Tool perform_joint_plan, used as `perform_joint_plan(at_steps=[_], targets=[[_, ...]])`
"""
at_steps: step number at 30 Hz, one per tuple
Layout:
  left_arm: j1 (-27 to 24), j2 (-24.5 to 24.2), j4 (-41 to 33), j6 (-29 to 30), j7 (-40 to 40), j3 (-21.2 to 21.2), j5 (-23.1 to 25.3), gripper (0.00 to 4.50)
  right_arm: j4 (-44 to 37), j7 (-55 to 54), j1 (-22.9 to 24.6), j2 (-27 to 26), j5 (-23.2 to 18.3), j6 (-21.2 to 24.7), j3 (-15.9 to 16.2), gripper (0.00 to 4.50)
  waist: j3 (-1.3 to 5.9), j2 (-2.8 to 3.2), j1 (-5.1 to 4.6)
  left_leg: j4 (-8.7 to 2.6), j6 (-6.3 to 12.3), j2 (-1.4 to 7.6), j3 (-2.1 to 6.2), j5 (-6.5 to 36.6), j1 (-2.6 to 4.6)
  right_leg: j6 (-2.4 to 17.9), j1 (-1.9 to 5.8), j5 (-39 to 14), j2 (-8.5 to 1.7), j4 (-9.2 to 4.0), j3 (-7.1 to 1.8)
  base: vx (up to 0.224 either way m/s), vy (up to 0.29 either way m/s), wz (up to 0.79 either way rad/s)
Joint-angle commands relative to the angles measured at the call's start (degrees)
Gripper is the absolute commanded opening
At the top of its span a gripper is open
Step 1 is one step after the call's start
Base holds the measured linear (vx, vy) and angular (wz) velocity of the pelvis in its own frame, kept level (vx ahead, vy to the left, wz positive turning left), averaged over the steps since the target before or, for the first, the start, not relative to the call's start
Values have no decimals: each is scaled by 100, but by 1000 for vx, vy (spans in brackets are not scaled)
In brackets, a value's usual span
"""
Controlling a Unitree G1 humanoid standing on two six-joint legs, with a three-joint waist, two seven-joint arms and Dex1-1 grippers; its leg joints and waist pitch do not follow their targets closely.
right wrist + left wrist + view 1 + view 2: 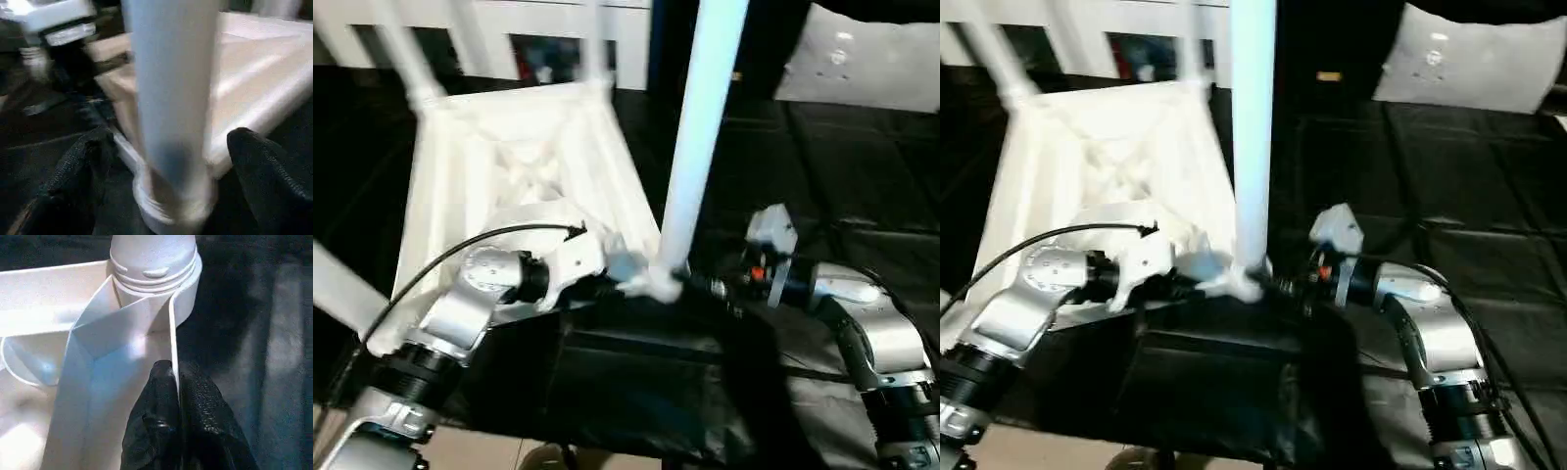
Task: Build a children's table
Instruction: Rotate leg to tighten
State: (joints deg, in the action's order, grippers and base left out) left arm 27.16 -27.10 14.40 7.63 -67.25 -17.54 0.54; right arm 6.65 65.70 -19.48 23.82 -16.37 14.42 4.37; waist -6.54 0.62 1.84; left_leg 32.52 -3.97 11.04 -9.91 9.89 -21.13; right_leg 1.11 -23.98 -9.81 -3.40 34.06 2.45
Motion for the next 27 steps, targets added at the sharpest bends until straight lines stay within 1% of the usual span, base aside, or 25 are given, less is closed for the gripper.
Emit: perform_joint_plan(at_steps=[1, 2, 3, 4, 5, 6, 7, 8, 9, 10, 12, 14, 15, 18, 19, 21, 22, 24, 26, 27], targets=[[-12, -140, -74, -284, -658, -299, -129, 0, 205, 543, -136, 173, -108, -127, 137, 398, 449, -25, 1, -281, 619, 188, -7, 758, 54, 1522, 348, -762, -364, -331, -248, 0, 0, 0], [3, -190, -74, -344, -819, -346, -160, 0, 333, 731, -205, 213, -118, -176, 200, 398, 459, -74, 16, -271, 637, 192, -17, 745, 63, 1547, 347, -705, -362, -325, -243, 0, 0, 0], [3, -190, -74, -344, -819, -346, -160, 0, 333, 731, -205, 213, -118, -176, 200, 398, 463, -58, 29, -266, 639, 188, -16, 713, 53, 1565, 355, -663, -365, -302, -244, 0, 0, 0], [15, -218, -67, -386, -906, -372, -183, 0, 424, 848, -250, 236, -126, -218, 235, 381, 454, -39, 50, -269, 633, 196, -21, 697, 57, 1564, 342, -662, -366, -306, -245, 0, 0, 0], [16, -221, -66, -390, -912, -374, -185, 0, 432, 858, -254, 238, -127, -221, 237, 370, 460, -45, 62, -266, 627, 197, -19, 720, 61, 1569, 345, -690, -368, -306, -240, 0, 0, 0], [48, -255, -34, -459, -1020, -420, -189, 0, 554, 1023, -332, 263, -143, -214, 287, 370, 457, -79, 64, -268, 621, 193, -22, 712, 53, 1555, 350, -701, -366, -306, -239, 0, 0, 0], [48, -255, -34, -459, -1020, -420, -189, 0, 554, 1023, -332, 263, -143, -214, 287, 370, 462, -73, 74, -263, 620, 185, -17, 716, 52, 1562, 354, -730, -367, -296, -234, 0, 0, 0], [51, -258, -31, -464, -1029, -425, -189, 0, 564, 1040, -340, 266, -143, -212, 294, 348, 457, -66, 86, -266, 602, 195, -21, 716, 54, 1529, 348, -783, -373, -305, -240, 0, 0, 0], [77, -281, -5, -507, -1113, -461, -192, 0, 651, 1183, -403, 289, -139, -192, 359, 335, 465, -71, 97, -259, 600, 192, -21, 721, 57, 1526, 351, -793, -372, -301, -239, 0, 0, 0], [111, -300, 33, -559, -1195, -496, -184, 0, 760, 1328, -487, 296, -144, -169, 424, 328, 455, -83, 99, -266, 599, 193, -21, 721, 50, 1515, 349, -818, -372, -306, -239, 0, 0, 0], [156, -316, 88, -623, -1280, -529, -173, 0, 920, 1490, -619, 281, -145, -159, 504, 328, 454, -76, 110, -260, 569, 191, -25, 753, 55, 1506, 342, -907, -372, -311, -238, 0, 0, 0], [171, -323, 107, -634, -1306, -530, -180, 0, 987, 1543, -676, 266, -169, -133, 521, 299, 462, -80, 118, -257, 563, 191, -24, 728, 56, 1510, 343, -867, -369, -301, -237, 0, 0, 0], [183, -324, 123, -650, -1316, -529, -175, 0, 1036, 1585, -707, 260, -180, -143, 529, 286, 468, -94, 125, -253, 565, 193, -26, 689, 53, 1508, 349, -806, -372, -293, -241, 0, 0, 0], [187, -329, 126, -647, -1333, -527, -184, 0, 1059, 1665, -727, 264, -217, -96, 559, 271, 475, -91, 129, -249, 598, 194, -20, 627, 48, 1532, 352, -702, -368, -276, -231, 0, 0, 0], [180, -343, 129, -651, -1345, -525, -192, 0, 1065, 1682, -726, 264, -223, -83, 576, 249, 475, -96, 127, -246, 599, 188, -23, 623, 44, 1530, 355, -705, -364, -276, -231, 0, 0, 0], [170, -364, 141, -669, -1362, -527, -205, 0, 1102, 1725, -721, 261, -216, -99, 601, 237, 472, -105, 127, -244, 595, 184, -25, 628, 42, 1518, 354, -750, -366, -282, -234, 0, 0, 0], [171, -364, 146, -673, -1365, -526, -205, 0, 1112, 1734, -723, 261, -217, -101, 604, 237, 470, -100, 128, -246, 591, 187, -22, 635, 43, 1518, 351, -776, -367, -280, -231, 0, 0, 0], [175, -353, 161, -666, -1349, -514, -198, 0, 1089, 1738, -709, 255, -252, -52, 602, 216, 461, -104, 125, -248, 571, 184, -24, 669, 43, 1494, 346, -862, -365, -291, -232, 0, 0, 0], [167, -333, 161, -609, -1224, -480, -179, 0, 1006, 1600, -668, 215, -287, 70, 562, 209, 455, -124, 120, -252, 559, 185, -25, 672, 41, 1472, 347, -907, -361, -296, -234, 0, 0, 0], [152, -312, 135, -499, -1063, -446, -135, 0, 934, 1266, -624, 134, -179, 58, 523, 206, 450, -122, 116, -254, 551, 184, -24, 682, 43, 1455, 342, -952, -362, -300, -234, 0, 0, 0]])
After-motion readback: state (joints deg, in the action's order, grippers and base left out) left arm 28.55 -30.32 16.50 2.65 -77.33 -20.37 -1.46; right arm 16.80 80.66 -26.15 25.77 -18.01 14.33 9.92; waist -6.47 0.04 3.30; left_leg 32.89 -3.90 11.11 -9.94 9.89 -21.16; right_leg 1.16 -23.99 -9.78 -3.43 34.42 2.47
